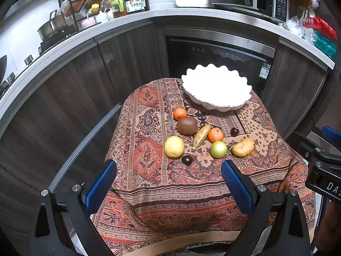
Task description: Organize fruits
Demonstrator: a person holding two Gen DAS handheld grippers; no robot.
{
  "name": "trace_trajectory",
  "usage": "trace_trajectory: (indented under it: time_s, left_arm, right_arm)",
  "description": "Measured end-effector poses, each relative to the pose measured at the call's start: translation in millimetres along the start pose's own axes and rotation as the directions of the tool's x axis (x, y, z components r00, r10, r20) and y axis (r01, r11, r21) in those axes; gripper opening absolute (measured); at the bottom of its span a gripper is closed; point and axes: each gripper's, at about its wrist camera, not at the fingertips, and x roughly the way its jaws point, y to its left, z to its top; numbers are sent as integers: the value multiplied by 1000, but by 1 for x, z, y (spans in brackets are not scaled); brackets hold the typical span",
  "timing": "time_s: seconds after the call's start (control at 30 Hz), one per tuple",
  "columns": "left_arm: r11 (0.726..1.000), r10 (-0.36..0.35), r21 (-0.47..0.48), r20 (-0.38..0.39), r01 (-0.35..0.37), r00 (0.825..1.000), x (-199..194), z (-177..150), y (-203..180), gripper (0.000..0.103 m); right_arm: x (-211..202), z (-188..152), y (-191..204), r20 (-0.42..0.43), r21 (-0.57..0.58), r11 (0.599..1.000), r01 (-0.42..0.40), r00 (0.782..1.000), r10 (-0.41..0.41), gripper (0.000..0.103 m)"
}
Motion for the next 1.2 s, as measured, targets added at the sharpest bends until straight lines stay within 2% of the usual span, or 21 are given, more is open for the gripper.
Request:
trace_trajectory:
  time_s: [1.2]
  left_arm:
    - [1000, -7, -2, -23, 7, 1000, 10, -4, 0, 100]
  right_arm:
    - [11, -5, 0, -26, 9, 1000, -3, 1000, 3, 102]
